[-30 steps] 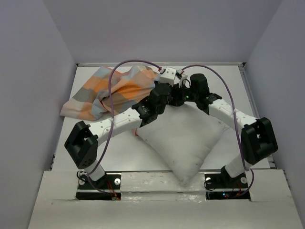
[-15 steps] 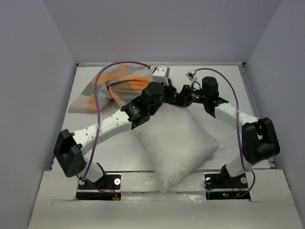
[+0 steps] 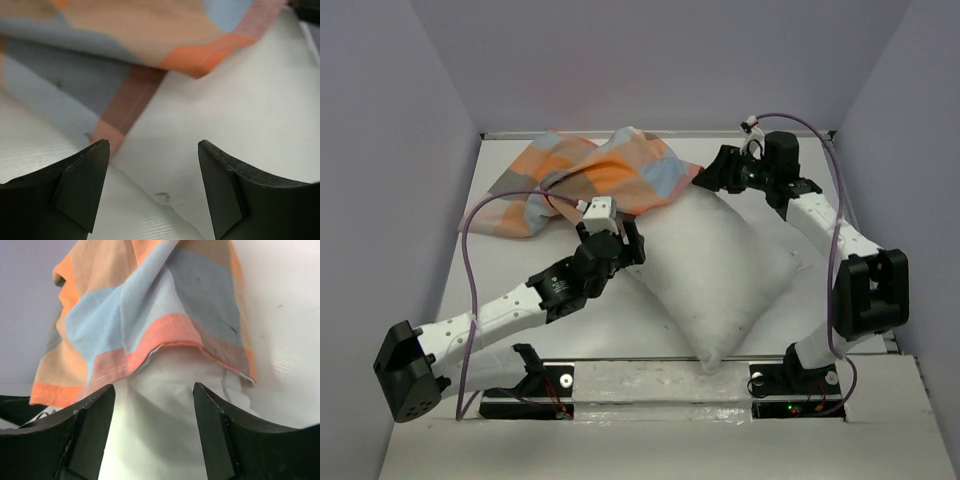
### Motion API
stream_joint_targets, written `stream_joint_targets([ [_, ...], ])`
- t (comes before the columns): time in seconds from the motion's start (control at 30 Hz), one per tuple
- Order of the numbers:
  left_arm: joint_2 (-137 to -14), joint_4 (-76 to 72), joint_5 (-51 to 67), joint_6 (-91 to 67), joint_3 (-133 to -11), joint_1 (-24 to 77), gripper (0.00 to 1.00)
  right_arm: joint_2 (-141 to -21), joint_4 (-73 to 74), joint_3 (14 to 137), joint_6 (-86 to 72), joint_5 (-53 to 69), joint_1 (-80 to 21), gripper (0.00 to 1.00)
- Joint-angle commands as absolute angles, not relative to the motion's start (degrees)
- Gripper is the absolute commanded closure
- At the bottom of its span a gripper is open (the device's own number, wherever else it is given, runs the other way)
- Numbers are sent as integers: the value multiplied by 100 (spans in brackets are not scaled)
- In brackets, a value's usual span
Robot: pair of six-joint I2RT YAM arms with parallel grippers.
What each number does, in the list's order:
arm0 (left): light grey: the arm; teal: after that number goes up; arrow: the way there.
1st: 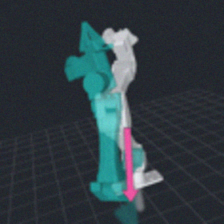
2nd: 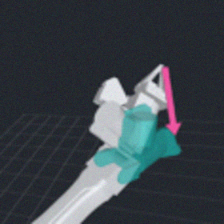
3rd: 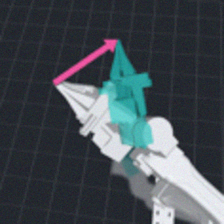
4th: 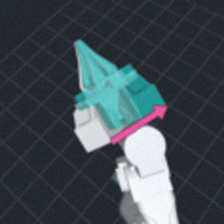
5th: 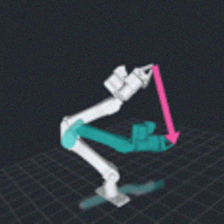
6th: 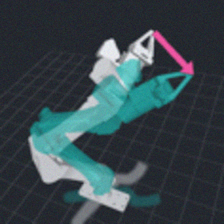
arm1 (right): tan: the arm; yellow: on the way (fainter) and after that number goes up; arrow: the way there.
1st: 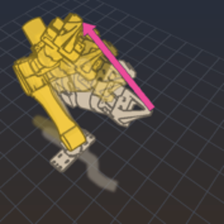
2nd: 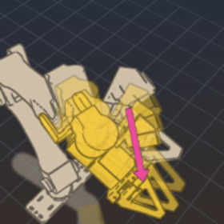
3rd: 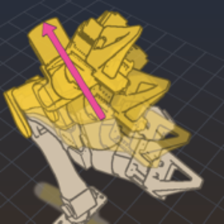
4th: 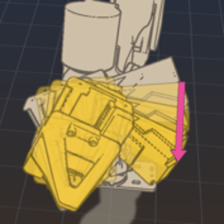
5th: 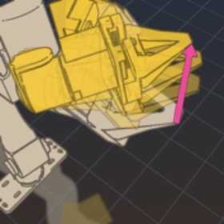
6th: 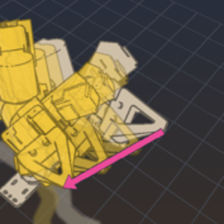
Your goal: Put the pillow into the pillowcase
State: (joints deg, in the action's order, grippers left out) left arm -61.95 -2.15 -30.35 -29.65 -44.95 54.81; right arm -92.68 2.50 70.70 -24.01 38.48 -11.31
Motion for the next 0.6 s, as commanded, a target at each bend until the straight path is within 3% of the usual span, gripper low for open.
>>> stream_joint_targets([
  [0.0, -5828, -245, -3779, -3612, -3429, 5230, 19, -8149, 905, 7094, -2065, 2708, -1125, 30],
  [0.23, -6204, -1860, -3358, -3015, -2716, 4711, 20, -6979, 862, 6110, -2013, 2462, -1712, 43],
  [0.37, -6582, -2240, -3507, -2699, -2839, 4527, 24, -6741, 896, 5846, -1864, 1926, -3019, 46],
  [0.43, -6653, -2539, -3568, -2602, -2848, 4491, 28, -6741, 896, 5792, -1811, 1514, -3417, 43],
  [0.53, -6715, -2942, -3568, -2383, -2874, 4465, 32, -6942, 940, 5801, -1653, 847, -3944, 31],
  [0.57, -6750, -2988, -3673, -2356, -2909, 4456, 40, -7022, 1045, 5896, -1539, 496, -4051, 29],
])
